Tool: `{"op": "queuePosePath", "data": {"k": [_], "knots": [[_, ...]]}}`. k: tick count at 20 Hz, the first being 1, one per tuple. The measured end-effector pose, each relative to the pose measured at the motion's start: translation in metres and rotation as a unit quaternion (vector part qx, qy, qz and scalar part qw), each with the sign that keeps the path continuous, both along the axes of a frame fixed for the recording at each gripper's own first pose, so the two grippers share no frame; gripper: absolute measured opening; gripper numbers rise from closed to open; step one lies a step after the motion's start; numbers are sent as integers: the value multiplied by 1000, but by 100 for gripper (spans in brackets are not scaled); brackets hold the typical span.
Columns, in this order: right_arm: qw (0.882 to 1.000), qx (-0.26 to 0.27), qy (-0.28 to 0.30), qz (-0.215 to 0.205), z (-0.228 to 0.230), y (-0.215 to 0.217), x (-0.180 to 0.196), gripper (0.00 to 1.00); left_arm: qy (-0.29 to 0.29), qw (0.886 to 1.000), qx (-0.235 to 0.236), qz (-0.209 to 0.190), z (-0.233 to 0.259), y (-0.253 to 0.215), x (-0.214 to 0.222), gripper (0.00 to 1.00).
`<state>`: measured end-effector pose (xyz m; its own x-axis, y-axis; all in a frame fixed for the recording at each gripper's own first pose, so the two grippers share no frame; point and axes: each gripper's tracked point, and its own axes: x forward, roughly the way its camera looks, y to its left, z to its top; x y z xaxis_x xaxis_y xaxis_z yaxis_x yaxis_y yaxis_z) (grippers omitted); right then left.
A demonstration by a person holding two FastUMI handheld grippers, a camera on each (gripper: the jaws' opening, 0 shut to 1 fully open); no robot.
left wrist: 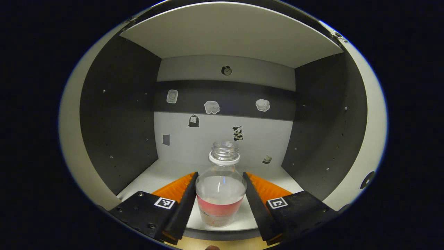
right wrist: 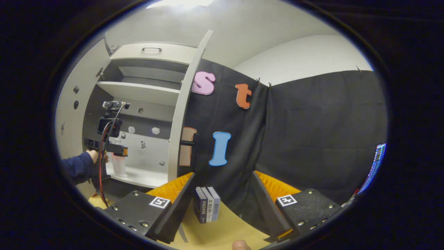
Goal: Grasp the bottle in the cabinet with the left hand and place it on the coaster, then close the right door with the right hand and the left door with the left hand.
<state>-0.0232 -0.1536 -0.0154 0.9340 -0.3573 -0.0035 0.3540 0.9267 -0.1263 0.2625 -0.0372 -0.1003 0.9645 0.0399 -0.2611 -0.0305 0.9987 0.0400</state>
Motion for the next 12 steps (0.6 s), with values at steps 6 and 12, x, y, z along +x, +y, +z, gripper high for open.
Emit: {"op": "queuePosePath", "data": {"k": [6,12], "knots": [[1000,2,-10,12,5,1,3,96,2,999,-24,-34,3,-5,-16,80],[999,11,-13,29,3,-3,-3,96,9,990,-76,-116,8,-23,-72,80]]}}
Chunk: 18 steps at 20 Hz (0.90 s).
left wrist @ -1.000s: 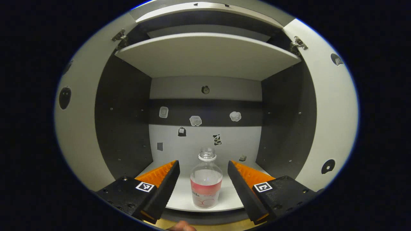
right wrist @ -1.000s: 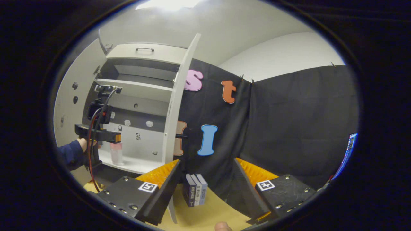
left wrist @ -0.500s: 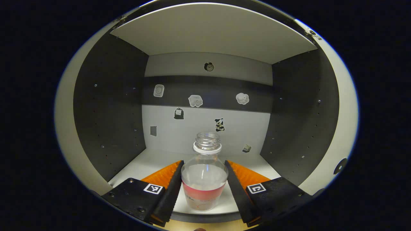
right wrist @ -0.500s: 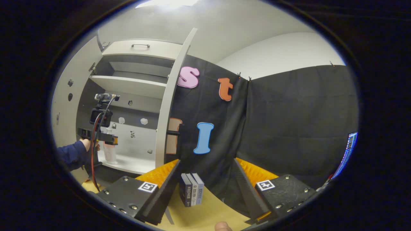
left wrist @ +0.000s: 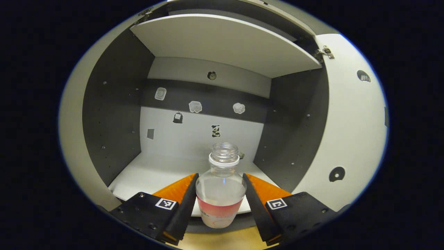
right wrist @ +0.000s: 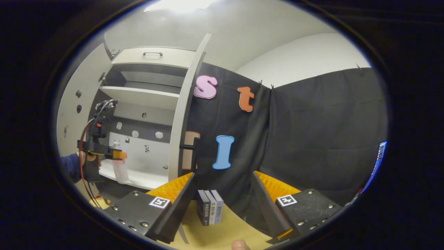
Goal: Grasp the bottle in the cabinet with the left hand and place it on the coaster, then close the right door with the right hand and the left door with the left hand.
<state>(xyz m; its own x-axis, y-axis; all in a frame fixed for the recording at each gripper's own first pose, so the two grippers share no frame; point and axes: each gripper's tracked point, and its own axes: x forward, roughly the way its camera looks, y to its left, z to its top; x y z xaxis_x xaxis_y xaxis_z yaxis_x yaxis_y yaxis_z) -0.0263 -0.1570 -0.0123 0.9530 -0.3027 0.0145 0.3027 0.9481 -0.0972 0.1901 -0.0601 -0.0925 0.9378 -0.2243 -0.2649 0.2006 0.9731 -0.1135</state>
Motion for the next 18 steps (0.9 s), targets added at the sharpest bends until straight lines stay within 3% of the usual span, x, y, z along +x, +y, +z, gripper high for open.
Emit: {"op": "queuePosePath", "data": {"k": [9,13,18], "knots": [[1000,12,-1,26,-2,-3,-15,96,49,995,-34,-79,-48,1,-106,80],[999,18,-3,41,0,2,-16,96,101,992,-50,-60,-96,20,-142,80],[999,10,4,42,-4,1,-21,96,179,983,-31,-27,-168,44,-185,80]]}}
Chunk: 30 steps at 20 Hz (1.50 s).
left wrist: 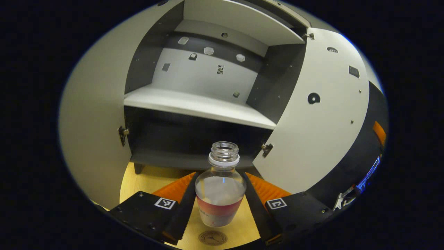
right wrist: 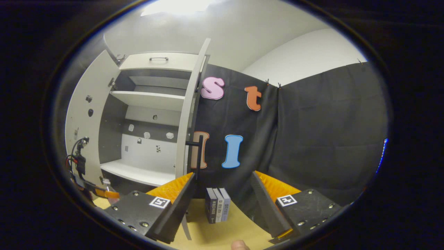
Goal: Grasp the bottle in the cabinet with the left hand and place it on the coaster, then close the right door with the right hand and the left door with the left hand.
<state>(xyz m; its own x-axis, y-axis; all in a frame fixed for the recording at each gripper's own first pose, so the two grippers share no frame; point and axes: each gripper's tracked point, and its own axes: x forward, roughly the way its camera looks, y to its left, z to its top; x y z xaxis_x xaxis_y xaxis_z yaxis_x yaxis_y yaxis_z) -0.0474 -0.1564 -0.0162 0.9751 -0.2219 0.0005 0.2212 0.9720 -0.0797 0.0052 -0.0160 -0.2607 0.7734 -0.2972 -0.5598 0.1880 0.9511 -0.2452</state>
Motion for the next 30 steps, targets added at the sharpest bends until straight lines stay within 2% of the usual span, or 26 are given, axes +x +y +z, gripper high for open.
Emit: {"op": "queuePosePath", "data": {"k": [8,13,17,19,23,25,30], "knots": [[1000,1,8,-1,-5,0,0,96,102,994,-5,30,-85,4,-52,81],[1000,0,13,-2,-9,-1,1,96,117,992,1,37,-113,0,-66,81],[1000,0,17,-5,-13,-4,-1,96,102,994,0,45,-122,-4,-67,83],[1000,1,21,-7,-16,-7,-3,96,86,995,5,44,-124,-4,-68,81],[999,9,28,-13,-22,-11,-5,96,78,996,35,37,-137,-2,-77,81],[999,13,31,-15,-25,-14,-3,96,50,997,37,35,-133,-4,-77,82],[999,22,35,-12,-30,-14,-1,96,33,998,43,11,-132,-11,-93,83]]}}
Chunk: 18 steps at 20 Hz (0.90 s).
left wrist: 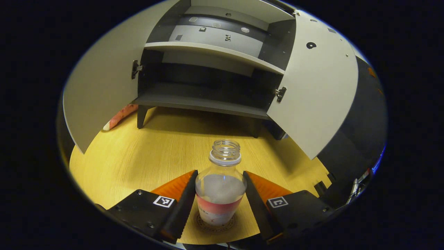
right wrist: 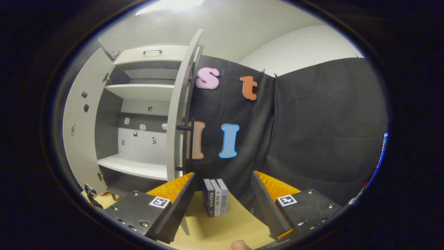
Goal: Grasp the bottle in the cabinet with the left hand and place it on the coaster, then close the right door with the right hand and the left door with the left hand.
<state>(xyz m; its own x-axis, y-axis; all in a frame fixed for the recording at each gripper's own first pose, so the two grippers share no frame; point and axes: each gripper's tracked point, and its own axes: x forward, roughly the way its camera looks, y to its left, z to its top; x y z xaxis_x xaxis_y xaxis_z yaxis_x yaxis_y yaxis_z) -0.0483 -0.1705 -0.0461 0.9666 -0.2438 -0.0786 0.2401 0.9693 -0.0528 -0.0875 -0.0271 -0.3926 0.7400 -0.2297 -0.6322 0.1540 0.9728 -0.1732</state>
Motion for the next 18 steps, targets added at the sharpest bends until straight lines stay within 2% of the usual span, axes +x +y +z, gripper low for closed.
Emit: {"op": "queuePosePath", "data": {"k": [10,17,18], "knots": [[999,14,4,41,-6,27,23,96,18,999,2,-31,-3,-8,-25,86],[998,22,7,52,-11,32,21,96,26,998,24,-46,-5,-10,-36,86],[998,23,7,52,-11,32,21,94,27,998,29,-50,-5,-11,-38,88]]}}
